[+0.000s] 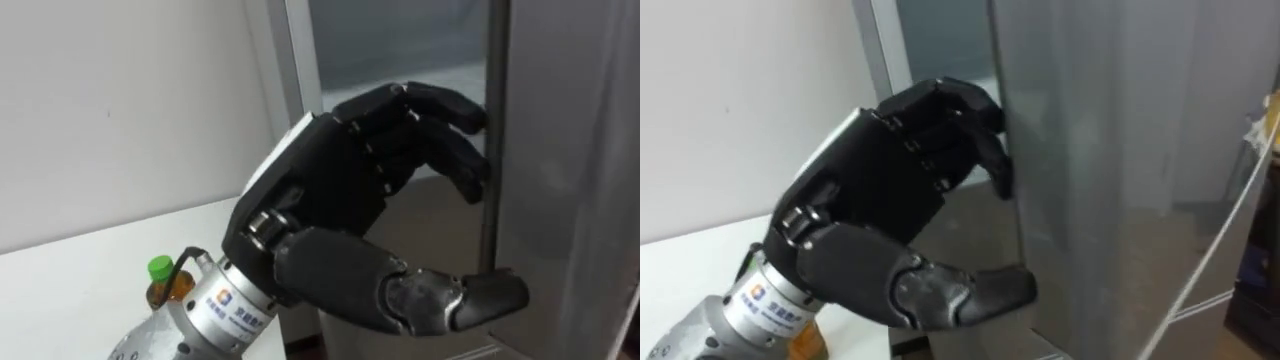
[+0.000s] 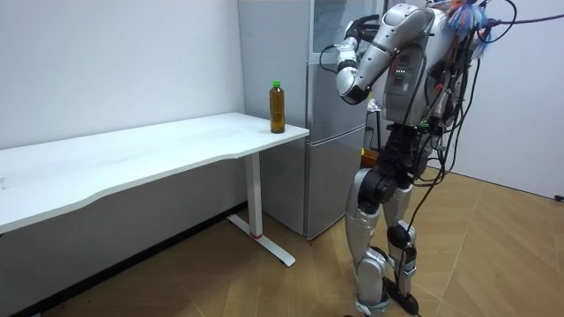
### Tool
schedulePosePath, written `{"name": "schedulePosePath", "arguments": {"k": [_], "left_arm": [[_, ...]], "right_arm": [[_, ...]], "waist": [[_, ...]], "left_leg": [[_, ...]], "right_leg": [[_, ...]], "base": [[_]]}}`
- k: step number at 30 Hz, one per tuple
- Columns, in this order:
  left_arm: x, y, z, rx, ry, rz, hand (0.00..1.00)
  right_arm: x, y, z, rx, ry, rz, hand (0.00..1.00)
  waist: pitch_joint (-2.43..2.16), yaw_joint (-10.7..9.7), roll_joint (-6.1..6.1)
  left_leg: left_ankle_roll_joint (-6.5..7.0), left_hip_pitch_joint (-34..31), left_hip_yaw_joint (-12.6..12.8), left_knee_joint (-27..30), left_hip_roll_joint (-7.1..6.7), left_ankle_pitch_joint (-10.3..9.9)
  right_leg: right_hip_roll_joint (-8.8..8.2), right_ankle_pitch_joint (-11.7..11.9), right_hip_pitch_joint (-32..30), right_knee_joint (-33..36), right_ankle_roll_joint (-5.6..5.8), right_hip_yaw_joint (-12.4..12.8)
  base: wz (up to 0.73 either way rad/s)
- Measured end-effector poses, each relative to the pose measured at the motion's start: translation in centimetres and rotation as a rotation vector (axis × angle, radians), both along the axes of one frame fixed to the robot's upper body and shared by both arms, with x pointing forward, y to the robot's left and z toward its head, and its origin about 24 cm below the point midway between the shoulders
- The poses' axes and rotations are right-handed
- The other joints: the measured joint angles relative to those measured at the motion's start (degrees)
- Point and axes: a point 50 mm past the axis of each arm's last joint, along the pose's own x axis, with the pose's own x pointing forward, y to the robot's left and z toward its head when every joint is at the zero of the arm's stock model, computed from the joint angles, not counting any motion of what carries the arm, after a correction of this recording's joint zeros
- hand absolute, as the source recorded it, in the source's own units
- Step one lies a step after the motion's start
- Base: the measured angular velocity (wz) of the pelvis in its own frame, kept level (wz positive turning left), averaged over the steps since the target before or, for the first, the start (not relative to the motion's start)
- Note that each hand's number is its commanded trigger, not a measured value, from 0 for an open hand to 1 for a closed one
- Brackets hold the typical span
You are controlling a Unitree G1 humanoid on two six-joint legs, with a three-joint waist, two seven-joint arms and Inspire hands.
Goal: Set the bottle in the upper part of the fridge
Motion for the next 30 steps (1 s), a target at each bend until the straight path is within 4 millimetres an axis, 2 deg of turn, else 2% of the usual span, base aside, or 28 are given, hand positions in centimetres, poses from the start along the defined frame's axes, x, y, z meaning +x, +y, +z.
{"name": "schedulePosePath", "arguments": {"k": [4,11,30], "left_arm": [[-0.2,-0.5,-0.1,0.012,0.0,-0.03,0.0],[-0.3,-0.9,0.0,0.031,-0.015,-0.064,0.0],[-0.6,-1.4,0.0,0.049,-0.029,-0.101,0.0]], "right_arm": [[0.4,0.1,0.1,0.007,-0.022,-0.009,0.0],[0.7,0.1,0.2,0.015,-0.036,-0.006,0.0],[0.8,0.1,0.3,0.021,-0.043,-0.003,0.0]], "waist": [[-0.01,-1.57,-0.07],[0.01,-3.09,-0.1],[0.0,-3.28,-0.07]], "left_leg": [[0.0,0.74,0.84,-0.02,0.02,0.0],[0.0,0.94,2.07,-0.02,0.11,0.0],[0.0,0.93,2.18,0.0,0.11,0.0]], "right_leg": [[0.01,0.0,0.05,0.14,0.0,1.05],[0.02,0.0,-0.81,0.83,0.0,2.21],[0.12,0.02,-1.27,0.78,-0.01,3.29]], "base": [[-0.15],[-0.11],[-0.02]]}}
